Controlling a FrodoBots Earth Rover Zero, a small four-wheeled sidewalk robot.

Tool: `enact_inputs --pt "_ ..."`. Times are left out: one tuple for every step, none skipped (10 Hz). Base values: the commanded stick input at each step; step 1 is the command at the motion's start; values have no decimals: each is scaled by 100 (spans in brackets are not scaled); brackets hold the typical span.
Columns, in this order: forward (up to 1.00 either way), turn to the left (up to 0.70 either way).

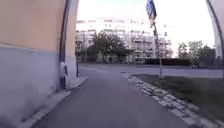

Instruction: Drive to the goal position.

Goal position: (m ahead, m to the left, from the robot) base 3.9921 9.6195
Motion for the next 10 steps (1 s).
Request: enact_inputs --pt "50 0" --pt "50 0" --pt "50 0" --pt "50 0" --pt "50 0" --pt "50 0" --pt "50 0" --pt "50 0" --pt "50 0" --pt "50 0"
